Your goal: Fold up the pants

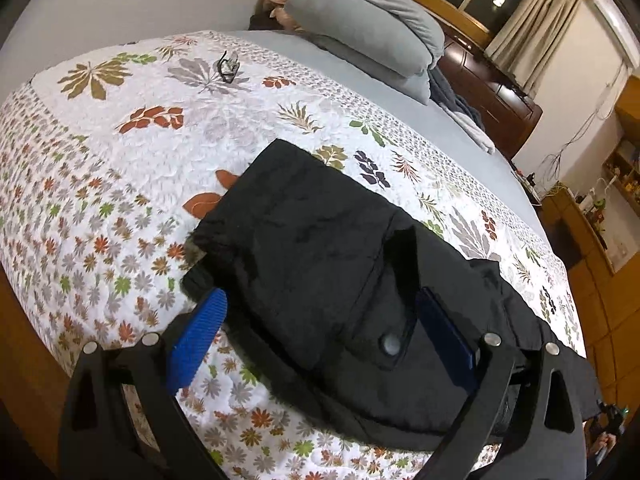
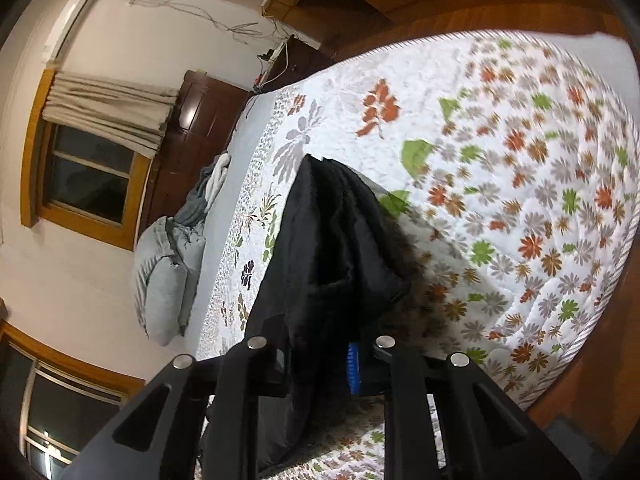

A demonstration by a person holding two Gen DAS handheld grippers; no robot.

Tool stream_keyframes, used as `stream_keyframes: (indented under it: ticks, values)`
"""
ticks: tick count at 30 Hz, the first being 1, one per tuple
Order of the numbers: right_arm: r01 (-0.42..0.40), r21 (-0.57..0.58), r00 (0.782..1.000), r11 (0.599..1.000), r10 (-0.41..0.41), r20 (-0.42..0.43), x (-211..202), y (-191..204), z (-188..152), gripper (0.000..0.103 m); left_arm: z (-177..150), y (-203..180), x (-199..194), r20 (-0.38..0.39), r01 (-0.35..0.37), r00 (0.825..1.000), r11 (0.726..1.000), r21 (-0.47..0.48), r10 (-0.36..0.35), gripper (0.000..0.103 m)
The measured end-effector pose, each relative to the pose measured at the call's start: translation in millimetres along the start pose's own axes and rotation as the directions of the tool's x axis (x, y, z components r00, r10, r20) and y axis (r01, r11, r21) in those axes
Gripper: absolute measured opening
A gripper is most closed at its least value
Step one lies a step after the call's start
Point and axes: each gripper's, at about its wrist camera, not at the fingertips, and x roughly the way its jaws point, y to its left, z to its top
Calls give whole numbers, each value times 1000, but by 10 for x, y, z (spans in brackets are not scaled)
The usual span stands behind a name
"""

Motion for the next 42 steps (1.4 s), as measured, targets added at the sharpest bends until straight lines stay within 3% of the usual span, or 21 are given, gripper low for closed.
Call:
stream_keyframes:
  ticks: [9, 17, 28, 42]
  values:
    - [58, -88, 998, 994, -55, 38, -159, 458, -87, 19, -71, -91, 271, -102, -51, 993, 998, 40, 55, 100]
    - [146, -196, 989, 970, -136, 65, -233, 950, -194, 18, -87, 19, 260, -100, 0, 995, 1000, -20, -2, 100]
    - [150, -323, 988, 934, -129, 85, -325, 1456, -360, 16, -83, 21, 288, -109, 2, 994, 1000, -27, -4, 100]
    - [202, -542, 979, 816, -153, 135, -343, 2202, -728, 16, -89, 47, 278, -109, 19, 994, 999, -39, -23, 100]
